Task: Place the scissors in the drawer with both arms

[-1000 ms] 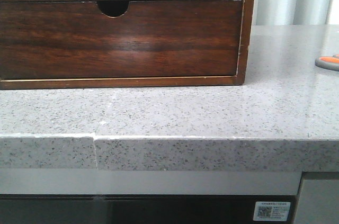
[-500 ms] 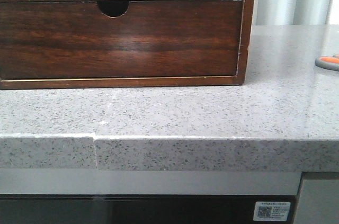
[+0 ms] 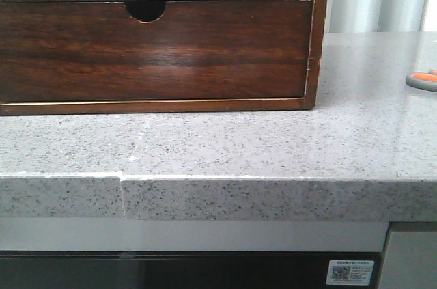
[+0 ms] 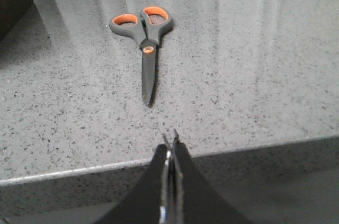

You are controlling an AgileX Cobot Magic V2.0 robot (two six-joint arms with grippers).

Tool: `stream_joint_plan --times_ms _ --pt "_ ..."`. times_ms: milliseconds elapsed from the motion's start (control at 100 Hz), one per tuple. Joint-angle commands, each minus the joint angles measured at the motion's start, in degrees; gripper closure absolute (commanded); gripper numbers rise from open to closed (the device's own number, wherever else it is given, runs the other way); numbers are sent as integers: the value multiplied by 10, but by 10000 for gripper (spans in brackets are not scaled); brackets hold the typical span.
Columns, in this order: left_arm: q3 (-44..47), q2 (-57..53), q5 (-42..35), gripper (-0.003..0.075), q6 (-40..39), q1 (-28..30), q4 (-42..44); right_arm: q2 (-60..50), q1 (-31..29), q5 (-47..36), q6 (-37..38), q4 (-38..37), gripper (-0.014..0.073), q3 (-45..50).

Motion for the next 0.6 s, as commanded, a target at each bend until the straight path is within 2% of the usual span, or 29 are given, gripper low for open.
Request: stream_joint_plan --times_ms 0,90,590 --pt "13 -18 -51 738 2 1 1 -12 -3 -48 0 -17 655 6" --pt "13 -18 -59 739 2 1 1 -12 -3 -50 0 -17 655 6" --pt "13 -18 -146 739 1 1 -18 3 -3 -179 0 -26 654 5"
